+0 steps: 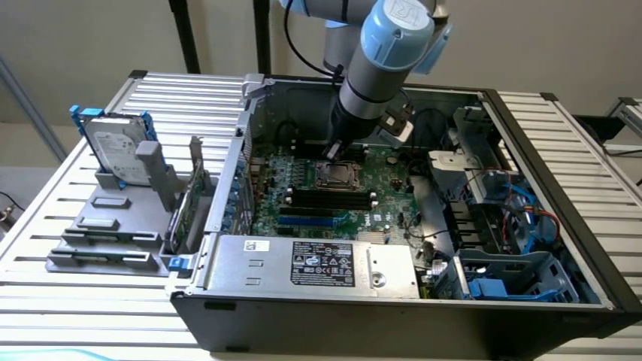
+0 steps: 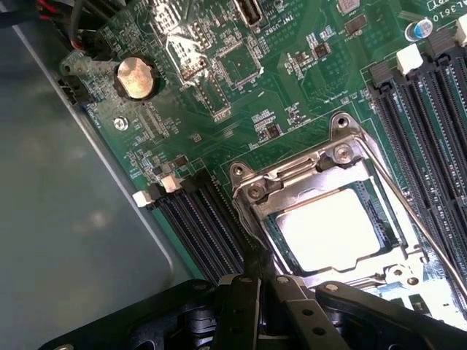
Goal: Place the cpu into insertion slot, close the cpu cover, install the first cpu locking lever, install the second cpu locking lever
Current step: 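Install the first cpu locking lever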
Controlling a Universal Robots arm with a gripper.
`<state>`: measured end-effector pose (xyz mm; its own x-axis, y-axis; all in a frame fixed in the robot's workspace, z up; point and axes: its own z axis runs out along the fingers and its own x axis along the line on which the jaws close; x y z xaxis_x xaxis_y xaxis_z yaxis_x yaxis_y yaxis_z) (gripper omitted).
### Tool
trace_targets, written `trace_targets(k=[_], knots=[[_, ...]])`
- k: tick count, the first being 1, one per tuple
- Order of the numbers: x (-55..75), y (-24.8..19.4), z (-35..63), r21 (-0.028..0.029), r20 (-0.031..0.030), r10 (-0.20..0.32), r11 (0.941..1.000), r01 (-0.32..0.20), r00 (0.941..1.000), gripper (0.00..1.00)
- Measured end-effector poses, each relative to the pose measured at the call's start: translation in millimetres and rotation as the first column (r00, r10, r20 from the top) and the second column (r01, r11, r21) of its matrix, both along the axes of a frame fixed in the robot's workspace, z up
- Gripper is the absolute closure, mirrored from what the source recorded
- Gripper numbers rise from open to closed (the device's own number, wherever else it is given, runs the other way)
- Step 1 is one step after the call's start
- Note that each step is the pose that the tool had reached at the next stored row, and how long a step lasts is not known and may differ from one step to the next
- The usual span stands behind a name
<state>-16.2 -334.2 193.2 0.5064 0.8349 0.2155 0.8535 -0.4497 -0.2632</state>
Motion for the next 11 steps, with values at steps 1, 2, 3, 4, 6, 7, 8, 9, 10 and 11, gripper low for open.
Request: trace_targets(k=[1,2,3,4,6,7,8,9,10,11], knots=[[0.0,-0.2,0.1,0.0001,0.0,0.0,1.0,0.0,1.0,0.89],[0.1,-0.4,0.4,0.0002,0.0001,0.0,1.0,0.0,1.0,0.89],[0.1,-0.9,1.2,0.0001,0.0001,0.0,1.0,0.0,1.0,0.89],[0.1,-1.3,2.2,0.0004,0.0002,0.0,1.0,0.0,1.0,0.89],[-0.4,-2.1,4.8,0.0,-0.0001,0.0,1.0,0.0,1.0,0.89],[-1.0,-2.6,5.9,-0.0004,-0.0003,0.0,1.0,0.0,1.0,0.89],[-1.7,-2.8,6.2,0.0002,-0.0001,0.0,1.0,0.0,1.0,0.89],[-2.5,-2.7,6.2,0.0006,0.0,0.0,1.0,0.0,1.0,0.89],[-3.3,-2.7,6.2,0.0006,0.0,0.0,1.0,0.0,1.0,0.89],[-4.0,-2.7,6.3,0.0005,0.0,0.0,1.0,0.0,1.0,0.89]])
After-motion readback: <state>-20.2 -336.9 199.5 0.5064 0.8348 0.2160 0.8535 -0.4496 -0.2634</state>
